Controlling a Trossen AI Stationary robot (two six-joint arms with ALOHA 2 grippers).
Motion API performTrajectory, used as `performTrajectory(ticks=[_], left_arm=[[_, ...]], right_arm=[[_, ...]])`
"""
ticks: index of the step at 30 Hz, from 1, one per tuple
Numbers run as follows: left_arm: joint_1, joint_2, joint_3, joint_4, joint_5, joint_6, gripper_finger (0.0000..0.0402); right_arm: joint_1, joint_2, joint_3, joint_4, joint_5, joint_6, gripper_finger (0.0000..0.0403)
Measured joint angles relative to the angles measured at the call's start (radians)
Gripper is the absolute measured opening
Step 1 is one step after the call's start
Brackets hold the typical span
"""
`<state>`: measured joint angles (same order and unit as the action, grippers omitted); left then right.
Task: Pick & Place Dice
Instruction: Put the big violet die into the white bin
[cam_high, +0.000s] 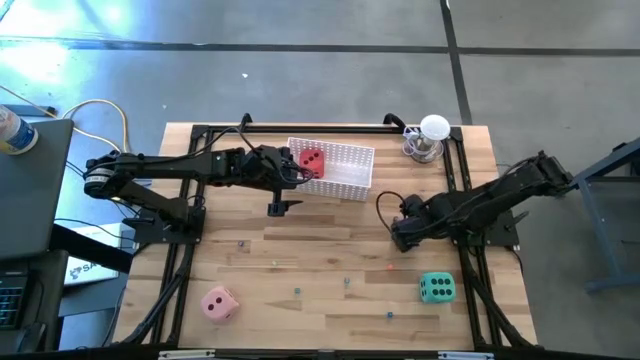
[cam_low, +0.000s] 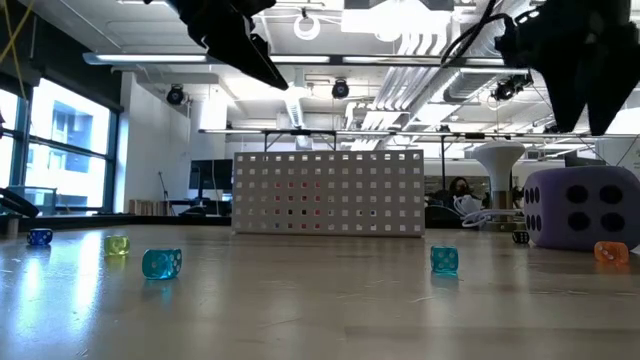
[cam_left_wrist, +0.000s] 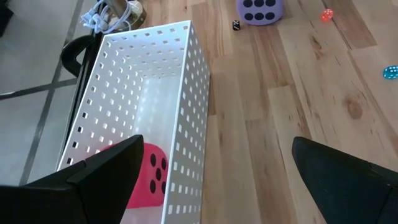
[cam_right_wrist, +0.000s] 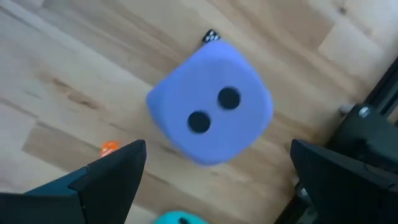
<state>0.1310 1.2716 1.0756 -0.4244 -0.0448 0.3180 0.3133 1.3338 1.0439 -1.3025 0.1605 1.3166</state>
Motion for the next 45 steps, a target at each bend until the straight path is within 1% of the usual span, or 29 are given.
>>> performTrajectory(ticks=[6, 16, 22, 32, 36, 41, 45], left_arm=[[0.000, 0.000, 0.000, 0.000, 0.000, -0.027, 0.0400], [0.000, 0.000, 0.000, 0.015, -0.001, -0.062, 0.0400], [0.000, 0.000, 0.000, 0.015, -0.001, -0.064, 0.0400], [0.000, 0.000, 0.000, 0.015, -0.001, -0.064, 0.0400], [0.000, 0.000, 0.000, 0.015, -0.001, -0.064, 0.0400], [0.000, 0.000, 0.000, 0.015, -0.001, -0.064, 0.0400], [0.000, 0.000, 0.000, 0.015, -0.001, -0.064, 0.0400]], right_arm=[[-0.035, 0.000, 0.000, 0.019, 0.022, -0.064, 0.0392], [-0.041, 0.000, 0.000, 0.039, 0.023, -0.063, 0.0392], [-0.042, 0.000, 0.000, 0.092, 0.023, -0.057, 0.0392], [-0.141, 0.000, 0.001, 0.154, 0.031, 0.044, 0.0392], [-0.178, 0.000, 0.001, 0.176, 0.065, 0.027, 0.0392], [-0.219, 0.000, 0.001, 0.197, 0.041, -0.010, 0.0392], [-0.223, 0.000, 0.002, 0.201, 0.048, -0.012, 0.0392]])
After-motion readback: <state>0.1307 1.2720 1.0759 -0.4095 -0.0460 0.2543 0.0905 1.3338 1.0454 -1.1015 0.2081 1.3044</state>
